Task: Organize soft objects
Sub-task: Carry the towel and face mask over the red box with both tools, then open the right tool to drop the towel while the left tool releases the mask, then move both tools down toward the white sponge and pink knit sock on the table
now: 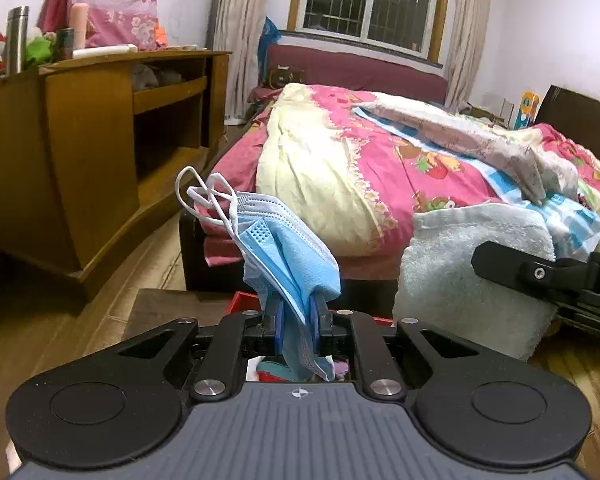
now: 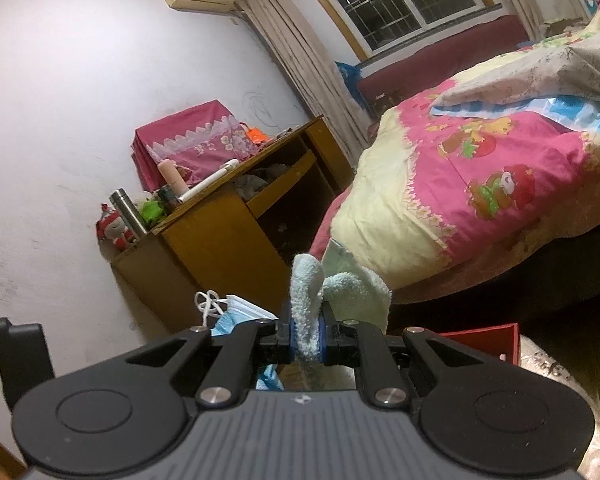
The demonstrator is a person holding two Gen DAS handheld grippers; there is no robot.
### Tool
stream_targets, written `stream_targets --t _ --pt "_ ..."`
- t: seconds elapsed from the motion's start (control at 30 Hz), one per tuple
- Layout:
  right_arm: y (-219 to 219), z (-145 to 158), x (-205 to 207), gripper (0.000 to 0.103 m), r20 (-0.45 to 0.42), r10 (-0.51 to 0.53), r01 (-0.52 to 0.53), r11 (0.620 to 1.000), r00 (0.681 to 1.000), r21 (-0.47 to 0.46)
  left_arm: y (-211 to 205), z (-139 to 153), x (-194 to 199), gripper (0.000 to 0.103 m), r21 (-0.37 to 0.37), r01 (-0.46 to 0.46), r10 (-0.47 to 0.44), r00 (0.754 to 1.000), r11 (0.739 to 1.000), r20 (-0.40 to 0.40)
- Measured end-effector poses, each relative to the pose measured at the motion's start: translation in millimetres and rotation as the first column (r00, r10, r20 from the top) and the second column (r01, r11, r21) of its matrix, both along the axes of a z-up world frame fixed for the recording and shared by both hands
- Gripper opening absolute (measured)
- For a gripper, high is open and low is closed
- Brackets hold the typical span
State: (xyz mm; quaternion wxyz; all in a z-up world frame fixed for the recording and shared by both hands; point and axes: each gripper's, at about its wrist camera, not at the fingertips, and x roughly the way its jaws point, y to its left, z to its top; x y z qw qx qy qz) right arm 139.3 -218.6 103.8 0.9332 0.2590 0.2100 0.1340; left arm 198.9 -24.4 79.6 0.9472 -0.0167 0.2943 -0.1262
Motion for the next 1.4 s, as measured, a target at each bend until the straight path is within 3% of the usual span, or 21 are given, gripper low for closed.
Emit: stream_targets --t 0.43,0.63,0.73,0.8,0.87,0.97,1.2,1.4 --pt "-4 -35 41 0.000 -0.050 -0.019 0.018 1.000 0.999 -0.009 -9 -31 43 0.010 0.067 0.012 -0.009 0.999 0.998 -0.042" --pt "-4 -52 66 0.000 -0.114 -0.033 0.024 0.997 0.993 -0.078 -20 -41 69 0.012 0.132 0.010 -0.002 0.998 0.991 -0.063" --pt "2 -68 85 0.000 -0.184 -0.036 0.008 0.988 0.982 -0.154 -28 -56 83 0.026 0.180 0.020 -0.002 0.995 0.983 -0.103" --pt "4 -80 94 0.000 -0.233 -0.034 -0.012 0.982 0.972 -0.190 -29 -67 92 0.056 0.197 0.015 0.011 0.992 0.980 -0.129" --pt "4 -92 98 0.020 -0.261 -0.047 -0.008 0.979 0.964 -0.205 -28 -74 97 0.070 0.203 0.022 0.009 0.989 0.979 -0.146" --pt "3 -102 101 0.039 -0.281 -0.068 0.000 0.972 0.957 -0.233 -22 -78 99 0.072 0.205 -0.004 0.038 0.986 0.979 -0.163" --pt "-5 -109 89 0.039 -0.304 -0.085 0.016 0.975 0.949 -0.223 12 -58 82 0.075 0.107 -0.030 0.053 0.975 0.994 -0.216" --pt "-2 -90 61 0.039 -0.306 -0.069 0.010 0.981 0.950 -0.192 20 -42 38 0.076 0.119 -0.013 0.037 0.978 0.993 -0.206"
